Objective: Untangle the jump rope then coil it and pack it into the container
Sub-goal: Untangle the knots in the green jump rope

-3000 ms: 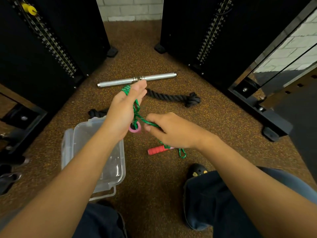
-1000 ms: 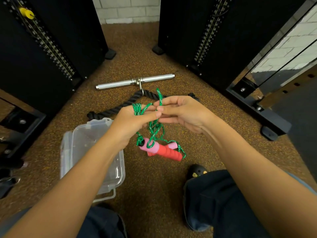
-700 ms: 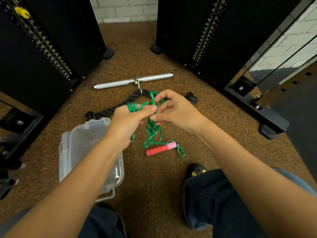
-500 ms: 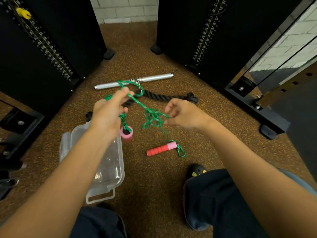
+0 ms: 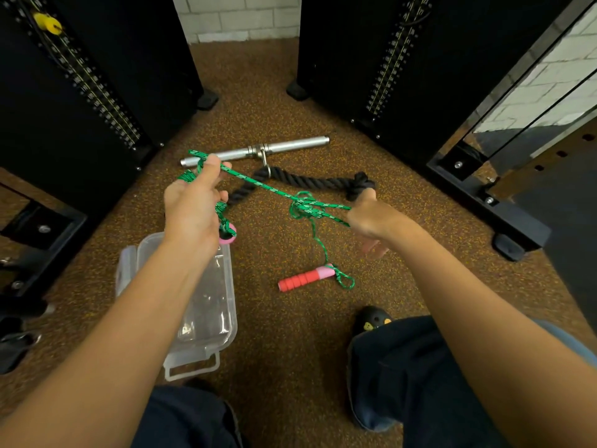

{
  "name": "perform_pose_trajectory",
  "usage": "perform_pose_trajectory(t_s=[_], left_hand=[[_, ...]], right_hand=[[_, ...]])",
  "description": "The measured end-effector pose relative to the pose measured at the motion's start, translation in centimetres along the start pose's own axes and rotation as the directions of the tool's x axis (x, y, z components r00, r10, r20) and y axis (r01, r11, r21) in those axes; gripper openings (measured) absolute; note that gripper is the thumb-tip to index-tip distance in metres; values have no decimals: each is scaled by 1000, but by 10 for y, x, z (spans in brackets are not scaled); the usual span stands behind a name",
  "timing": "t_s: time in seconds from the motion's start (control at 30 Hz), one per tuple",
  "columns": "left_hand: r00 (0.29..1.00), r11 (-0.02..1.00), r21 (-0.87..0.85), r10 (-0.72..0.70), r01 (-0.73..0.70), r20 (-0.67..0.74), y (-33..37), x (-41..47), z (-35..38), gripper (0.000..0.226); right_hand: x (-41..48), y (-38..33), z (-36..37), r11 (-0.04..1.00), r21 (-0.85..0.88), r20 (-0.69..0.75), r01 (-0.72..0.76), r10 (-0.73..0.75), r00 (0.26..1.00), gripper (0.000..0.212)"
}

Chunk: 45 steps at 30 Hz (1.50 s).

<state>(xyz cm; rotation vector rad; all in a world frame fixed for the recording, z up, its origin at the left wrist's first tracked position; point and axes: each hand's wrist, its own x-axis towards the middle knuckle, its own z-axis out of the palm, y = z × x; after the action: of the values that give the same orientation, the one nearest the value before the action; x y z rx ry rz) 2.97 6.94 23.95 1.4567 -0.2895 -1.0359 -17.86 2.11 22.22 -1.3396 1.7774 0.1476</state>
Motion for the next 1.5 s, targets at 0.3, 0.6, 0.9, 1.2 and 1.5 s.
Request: perform_pose_trajectory(t_s=[0.3, 0.6, 0.9, 1.2, 1.5], left_hand=[[990, 998, -59, -7, -1, -138, 0, 13, -10, 22], [986, 993, -107, -62, 45, -154, 3, 22, -15, 9], [994, 994, -109, -15, 3, -110, 8, 16, -13, 17], [978, 970, 236, -96, 50, 186, -13, -4, 5, 20], [869, 795, 576, -138, -189, 475, -23, -17, 7, 22]], right_hand=[[4, -9, -16, 275, 960, -29, 55, -100, 995, 22], [2, -7, -12, -9, 985, 172, -175, -149, 974, 37], [1, -9, 2, 370, 922, 185, -114, -161, 970, 19], [-10, -20, 6, 500, 865, 167, 52, -383, 908, 24], [-14, -22, 7, 497, 858, 186, 128, -534, 825, 25]])
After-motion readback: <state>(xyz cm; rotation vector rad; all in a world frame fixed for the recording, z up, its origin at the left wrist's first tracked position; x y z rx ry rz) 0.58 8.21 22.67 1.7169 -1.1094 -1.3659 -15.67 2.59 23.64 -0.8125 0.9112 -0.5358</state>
